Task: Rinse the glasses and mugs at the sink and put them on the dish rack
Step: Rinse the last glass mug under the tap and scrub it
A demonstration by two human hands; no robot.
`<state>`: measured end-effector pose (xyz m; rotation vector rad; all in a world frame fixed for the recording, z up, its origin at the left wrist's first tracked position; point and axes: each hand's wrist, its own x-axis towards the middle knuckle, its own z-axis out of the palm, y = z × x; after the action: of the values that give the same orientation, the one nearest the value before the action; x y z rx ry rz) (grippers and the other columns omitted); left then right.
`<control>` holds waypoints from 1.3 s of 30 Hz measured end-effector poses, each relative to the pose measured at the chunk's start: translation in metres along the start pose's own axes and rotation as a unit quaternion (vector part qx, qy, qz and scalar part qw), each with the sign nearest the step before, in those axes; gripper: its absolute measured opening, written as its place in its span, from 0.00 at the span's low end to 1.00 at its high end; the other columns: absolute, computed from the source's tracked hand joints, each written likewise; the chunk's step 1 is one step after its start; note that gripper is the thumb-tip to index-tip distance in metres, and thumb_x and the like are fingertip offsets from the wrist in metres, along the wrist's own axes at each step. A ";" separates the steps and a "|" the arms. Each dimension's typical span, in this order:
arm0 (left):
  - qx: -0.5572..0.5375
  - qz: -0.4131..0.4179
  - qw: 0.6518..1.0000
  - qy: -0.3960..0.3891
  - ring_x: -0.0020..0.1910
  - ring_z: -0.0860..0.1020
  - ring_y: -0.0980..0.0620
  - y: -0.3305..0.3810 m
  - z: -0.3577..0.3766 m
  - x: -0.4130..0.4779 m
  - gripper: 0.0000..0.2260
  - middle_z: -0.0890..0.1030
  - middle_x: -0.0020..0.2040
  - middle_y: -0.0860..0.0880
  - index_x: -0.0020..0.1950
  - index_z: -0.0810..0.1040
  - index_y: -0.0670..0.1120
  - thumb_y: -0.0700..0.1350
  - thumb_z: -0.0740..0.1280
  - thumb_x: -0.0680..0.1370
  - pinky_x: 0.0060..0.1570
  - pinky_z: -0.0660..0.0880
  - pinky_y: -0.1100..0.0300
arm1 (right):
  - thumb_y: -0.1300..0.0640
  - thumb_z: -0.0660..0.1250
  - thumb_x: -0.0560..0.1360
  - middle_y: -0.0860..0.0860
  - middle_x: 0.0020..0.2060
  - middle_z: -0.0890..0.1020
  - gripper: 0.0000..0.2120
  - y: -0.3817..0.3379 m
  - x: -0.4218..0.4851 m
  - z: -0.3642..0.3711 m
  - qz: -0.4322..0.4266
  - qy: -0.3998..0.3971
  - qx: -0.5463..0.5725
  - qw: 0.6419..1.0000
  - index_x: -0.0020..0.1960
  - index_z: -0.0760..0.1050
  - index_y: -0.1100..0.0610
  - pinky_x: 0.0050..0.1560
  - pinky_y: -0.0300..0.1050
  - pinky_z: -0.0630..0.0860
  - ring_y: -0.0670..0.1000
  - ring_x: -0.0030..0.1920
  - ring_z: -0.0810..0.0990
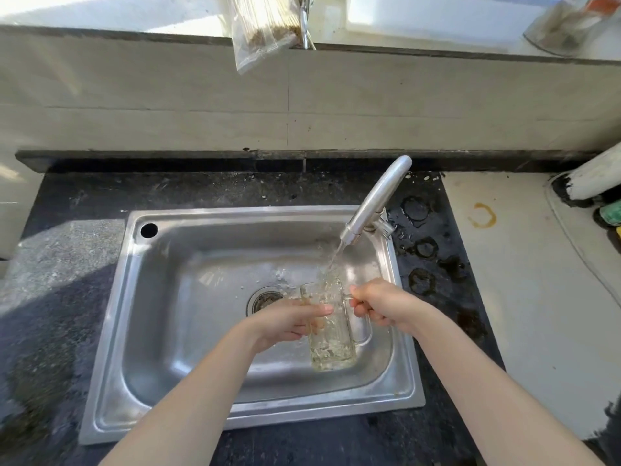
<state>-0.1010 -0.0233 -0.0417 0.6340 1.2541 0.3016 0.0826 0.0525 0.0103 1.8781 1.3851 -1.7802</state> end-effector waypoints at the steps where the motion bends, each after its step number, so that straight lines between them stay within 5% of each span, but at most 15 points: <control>1: -0.019 -0.011 1.000 0.000 0.55 0.81 0.50 -0.002 -0.001 0.001 0.38 0.83 0.56 0.47 0.62 0.75 0.53 0.67 0.76 0.57 0.64 0.72 0.53 | 0.51 0.56 0.82 0.50 0.30 0.74 0.15 -0.002 0.002 0.000 0.008 0.003 0.005 1.000 0.45 0.74 0.60 0.22 0.37 0.54 0.45 0.23 0.60; 5: -0.093 -0.038 0.995 -0.012 0.53 0.82 0.45 -0.002 0.000 0.005 0.38 0.84 0.53 0.43 0.64 0.71 0.56 0.66 0.76 0.58 0.57 0.76 0.53 | 0.49 0.61 0.80 0.50 0.27 0.75 0.16 -0.009 0.008 -0.003 0.014 0.020 0.019 1.000 0.46 0.78 0.62 0.24 0.38 0.54 0.45 0.23 0.59; 9: -0.141 -0.060 0.988 -0.023 0.53 0.81 0.43 0.001 0.000 0.006 0.46 0.82 0.55 0.40 0.69 0.71 0.43 0.67 0.76 0.59 0.55 0.78 0.51 | 0.48 0.65 0.78 0.49 0.25 0.74 0.16 -0.015 0.008 -0.004 -0.016 0.047 0.025 0.998 0.42 0.79 0.60 0.22 0.36 0.56 0.45 0.22 0.62; 13: -0.214 -0.066 0.975 -0.014 0.46 0.83 0.44 0.006 0.003 0.004 0.50 0.83 0.52 0.38 0.71 0.67 0.42 0.65 0.76 0.56 0.43 0.80 0.55 | 0.51 0.66 0.78 0.49 0.26 0.72 0.11 -0.023 0.008 0.000 -0.045 0.031 0.049 0.997 0.44 0.77 0.59 0.24 0.36 0.62 0.45 0.24 0.64; 18: -0.174 -0.002 0.982 0.070 0.49 0.81 0.46 0.020 0.000 -0.004 0.35 0.80 0.56 0.40 0.71 0.64 0.53 0.61 0.73 0.68 0.56 0.76 0.52 | 0.60 0.61 0.78 0.52 0.28 0.69 0.08 -0.039 0.018 0.002 -0.091 0.076 -0.015 0.993 0.41 0.74 0.59 0.23 0.37 0.60 0.48 0.27 0.66; 20: -0.093 0.055 0.981 0.161 0.55 0.76 0.50 0.028 -0.005 -0.008 0.26 0.77 0.58 0.46 0.67 0.70 0.52 0.60 0.70 0.72 0.56 0.72 0.54 | 0.64 0.60 0.76 0.53 0.28 0.67 0.07 -0.046 0.024 -0.002 -0.099 0.075 -0.004 0.992 0.39 0.73 0.60 0.23 0.36 0.57 0.48 0.27 0.64; 23: -0.029 0.117 0.968 0.221 0.52 0.76 0.54 0.041 -0.018 -0.015 0.17 0.81 0.50 0.51 0.52 0.79 0.43 0.57 0.66 0.76 0.52 0.68 0.58 | 0.62 0.59 0.79 0.49 0.26 0.67 0.08 -0.060 0.022 -0.010 -0.083 0.010 0.001 0.997 0.43 0.74 0.58 0.24 0.37 0.55 0.45 0.23 0.62; 26: -0.026 0.155 0.973 0.172 0.40 0.81 0.53 0.055 -0.027 -0.024 0.17 0.84 0.38 0.47 0.40 0.77 0.42 0.52 0.60 0.80 0.47 0.70 0.61 | 0.62 0.60 0.81 0.45 0.24 0.75 0.11 -0.071 0.028 -0.017 -0.095 -0.038 0.058 0.993 0.41 0.77 0.59 0.23 0.34 0.59 0.40 0.20 0.66; 29: -0.096 0.171 0.973 0.119 0.34 0.82 0.50 0.064 -0.033 -0.031 0.15 0.84 0.34 0.46 0.37 0.73 0.45 0.49 0.57 0.82 0.42 0.74 0.62 | 0.63 0.68 0.75 0.50 0.32 0.83 0.09 -0.080 0.038 -0.015 -0.164 -0.022 0.137 0.977 0.47 0.78 0.71 0.38 0.45 0.76 0.47 0.33 0.79; 30: -0.106 0.174 0.971 0.127 0.33 0.82 0.50 0.065 -0.034 -0.031 0.15 0.84 0.34 0.46 0.37 0.73 0.46 0.49 0.58 0.82 0.41 0.74 0.62 | 0.63 0.70 0.74 0.51 0.32 0.83 0.09 -0.082 0.038 -0.012 -0.179 -0.004 0.141 0.974 0.46 0.78 0.70 0.42 0.42 0.78 0.47 0.34 0.80; 32: -0.135 0.176 0.962 0.158 0.32 0.82 0.52 0.065 -0.033 -0.032 0.15 0.84 0.33 0.47 0.38 0.73 0.45 0.48 0.57 0.82 0.35 0.74 0.67 | 0.61 0.69 0.75 0.48 0.31 0.79 0.05 -0.084 0.035 -0.003 -0.201 0.070 0.094 0.973 0.44 0.77 0.63 0.31 0.29 0.73 0.44 0.33 0.79; 36: -0.223 0.169 0.937 0.211 0.34 0.83 0.54 0.062 -0.021 -0.025 0.14 0.85 0.34 0.49 0.39 0.73 0.46 0.48 0.57 0.82 0.44 0.72 0.64 | 0.48 0.61 0.76 0.46 0.38 0.73 0.11 -0.067 0.033 0.026 -0.238 0.287 -0.083 0.924 0.51 0.73 0.54 0.37 0.33 0.63 0.46 0.40 0.72; 38: -0.279 0.186 0.917 0.215 0.35 0.83 0.54 0.058 -0.014 -0.019 0.14 0.85 0.34 0.48 0.39 0.73 0.45 0.47 0.57 0.83 0.46 0.74 0.62 | 0.52 0.60 0.77 0.47 0.42 0.73 0.08 -0.055 0.034 0.044 -0.296 0.419 -0.233 0.826 0.50 0.74 0.56 0.43 0.32 0.63 0.50 0.45 0.76; 39: -0.306 0.193 0.908 0.212 0.35 0.83 0.54 0.057 -0.010 -0.017 0.14 0.85 0.34 0.49 0.39 0.73 0.45 0.47 0.57 0.83 0.45 0.75 0.63 | 0.55 0.60 0.76 0.50 0.44 0.76 0.07 -0.051 0.035 0.053 -0.339 0.451 -0.315 0.763 0.48 0.74 0.56 0.47 0.40 0.67 0.54 0.48 0.78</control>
<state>-0.1085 0.0150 0.0040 0.2634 1.3375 1.1661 0.0047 0.0597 -0.0107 1.9532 2.7962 -0.2089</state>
